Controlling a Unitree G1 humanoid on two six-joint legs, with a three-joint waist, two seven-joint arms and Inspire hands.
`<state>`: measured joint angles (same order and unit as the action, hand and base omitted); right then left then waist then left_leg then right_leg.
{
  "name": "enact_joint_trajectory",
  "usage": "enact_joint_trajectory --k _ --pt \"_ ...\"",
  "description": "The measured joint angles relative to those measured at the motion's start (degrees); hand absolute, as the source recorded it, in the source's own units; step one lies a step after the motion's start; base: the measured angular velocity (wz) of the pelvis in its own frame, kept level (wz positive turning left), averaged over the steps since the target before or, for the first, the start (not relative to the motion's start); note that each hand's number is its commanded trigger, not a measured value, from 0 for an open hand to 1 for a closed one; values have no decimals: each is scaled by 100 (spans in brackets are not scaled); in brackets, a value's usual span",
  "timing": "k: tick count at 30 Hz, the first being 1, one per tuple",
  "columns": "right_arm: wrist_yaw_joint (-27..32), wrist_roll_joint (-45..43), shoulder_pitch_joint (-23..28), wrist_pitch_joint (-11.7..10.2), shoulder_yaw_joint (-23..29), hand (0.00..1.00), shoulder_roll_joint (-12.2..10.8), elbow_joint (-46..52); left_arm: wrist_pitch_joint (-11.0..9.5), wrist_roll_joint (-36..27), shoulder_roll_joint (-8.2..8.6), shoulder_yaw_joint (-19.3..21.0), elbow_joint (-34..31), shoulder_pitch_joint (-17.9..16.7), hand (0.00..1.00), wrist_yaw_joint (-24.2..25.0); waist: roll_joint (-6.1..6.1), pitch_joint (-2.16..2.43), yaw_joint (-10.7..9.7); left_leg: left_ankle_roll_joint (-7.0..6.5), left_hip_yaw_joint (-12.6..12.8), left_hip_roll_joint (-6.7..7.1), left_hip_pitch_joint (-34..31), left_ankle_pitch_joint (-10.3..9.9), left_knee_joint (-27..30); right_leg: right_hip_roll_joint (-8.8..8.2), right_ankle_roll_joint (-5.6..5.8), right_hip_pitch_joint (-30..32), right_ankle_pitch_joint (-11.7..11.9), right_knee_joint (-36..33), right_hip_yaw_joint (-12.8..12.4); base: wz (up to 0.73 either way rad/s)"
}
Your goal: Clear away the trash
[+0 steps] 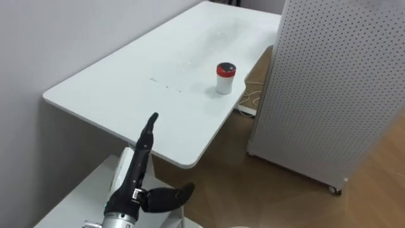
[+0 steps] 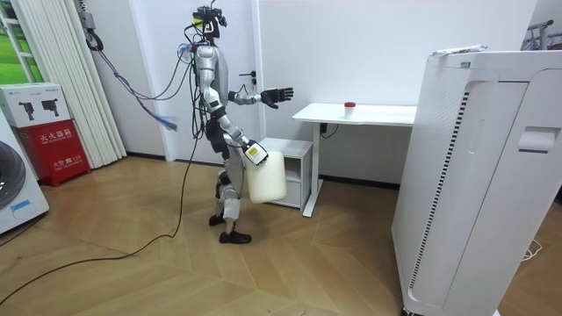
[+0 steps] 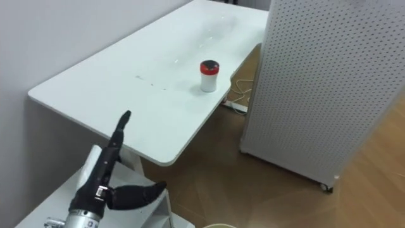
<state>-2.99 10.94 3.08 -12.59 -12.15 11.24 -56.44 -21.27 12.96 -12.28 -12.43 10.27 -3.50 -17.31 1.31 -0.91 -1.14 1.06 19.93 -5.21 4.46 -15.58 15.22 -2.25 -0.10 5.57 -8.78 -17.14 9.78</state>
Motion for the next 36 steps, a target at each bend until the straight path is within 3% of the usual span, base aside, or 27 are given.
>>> enact_joint_trajectory --k 6,9,17,19,21,22,24,25,26,27,28,29,30,31,32,33,34,35,36 --pt "-164 27 83 2 -2 100 2 75 -39 -1 -47 114 -399 -161 0 -250 -41 32 146 31 -619 -13 85 -19 -75 236 -117 31 104 37 -295 -38" --pt "-181 -5 92 4 -1 100 2 110 -66 -106 -46 112 -418 -147 0 -255 -87 61 96 48 -649 -10 172 -7 -107 256 -126 -11 109 32 -342 -16" --pt "-303 -7 105 3 -7 100 -15 192 -144 -159 -56 117 -416 -156 0 -269 -20 34 150 91 -554 -3 304 1 -153 247 -157 78 68 -147 -342 -8" --pt "-306 -86 120 4 -8 100 -51 205 -148 -219 -55 161 -413 -194 0 -283 27 7 162 146 -519 -29 249 -32 60 238 -198 134 -48 -311 -347 -10" --pt "-317 -228 152 5 -14 100 -56 265 -149 -222 -48 256 -391 -326 0 -343 55 -6 219 151 -552 -108 20 -37 773 249 -266 140 -200 -471 -448 -24" --pt "-310 -251 153 5 -13 100 -55 275 -149 -218 -38 283 -384 -356 0 -345 45 -5 247 151 -629 -132 -67 -37 1021 264 -289 135 -215 -498 -472 -36" --pt "-305 -368 162 9 -13 100 -16 295 -150 -220 9 309 -380 -387 0 -341 -84 4 289 148 -1216 -251 -610 11 2208 405 -418 53 -270 -593 -611 -21" --pt "-306 -394 171 18 -15 100 -17 297 -151 -227 20 308 -372 -392 0 -340 -103 3 300 130 -1353 -255 -747 82 2479 464 -444 21 -283 -613 -700 -4" --pt "-299 -397 195 26 -16 100 -19 304 -162 -266 41 296 -326 -399 0 -324 -76 -4 306 131 -1628 -144 -1018 123 2764 500 -510 -10 -335 -679 -813 21" --pt "-244 -388 195 36 6 100 -12 302 -170 -406 43 227 -290 -367 0 -322 -92 7 213 21 -1774 45 -1337 53 2718 528 -510 -49 -396 -684 -885 27" --pt "-212 -387 195 45 6 100 -10 302 -187 -492 45 187 -282 -359 0 -324 -83 6 196 10 -1773 150 -1502 46 2629 531 -509 -56 -421 -694 -951 21" --pt "-170 -387 196 62 2 100 -15 299 -232 -621 64 140 -264 -373 0 -329 -58 16 227 7 -1751 387 -1786 87 2246 538 -518 -72 -439 -695 -1149 -12" --pt "-126 -386 197 73 -10 100 17 288 -256 -676 77 124 -234 -376 0 -329 -56 18 295 36 -1749 595 -2020 278 1658 543 -513 -85 -444 -677 -1312 -27" --pt "-112 -386 198 86 -20 100 18 285 -259 -680 76 125 -235 -381 0 -329 -64 21 334 30 -1747 644 -2111 414 1348 542 -504 -84 -449 -674 -1336 -37" --pt "-85 -372 208 134 -105 100 13 280 -263 -743 81 144 -234 -382 0 -318 -73 27 411 9 -1841 710 -2200 713 589 559 -514 -61 -495 -696 -1353 -50" --pt "-96 -367 242 159 -183 100 6 286 -265 -767 107 181 -234 -389 0 -303 -75 34 498 3 -1973 674 -2188 877 -24 556 -507 -67 -619 -804 -1312 -54" --pt "-103 -365 261 158 -208 100 3 291 -266 -756 115 206 -234 -406 0 -289 -90 43 531 4 -2103 642 -2187 927 -162 536 -484 -72 -704 -880 -1233 -67" --pt "-113 -371 271 168 -240 100 -11 291 -265 -725 132 261 -233 -428 0 -241 -112 53 575 31 -2182 571 -2193 1228 -130 473 -399 -81 -890 -1052 -1071 -61" --pt "-134 -382 272 183 -241 100 -14 296 -265 -726 136 281 -234 -436 0 -205 -95 63 603 13 -2180 605 -2192 1447 -10 348 -294 -92 -1055 -1181 -953 -55"
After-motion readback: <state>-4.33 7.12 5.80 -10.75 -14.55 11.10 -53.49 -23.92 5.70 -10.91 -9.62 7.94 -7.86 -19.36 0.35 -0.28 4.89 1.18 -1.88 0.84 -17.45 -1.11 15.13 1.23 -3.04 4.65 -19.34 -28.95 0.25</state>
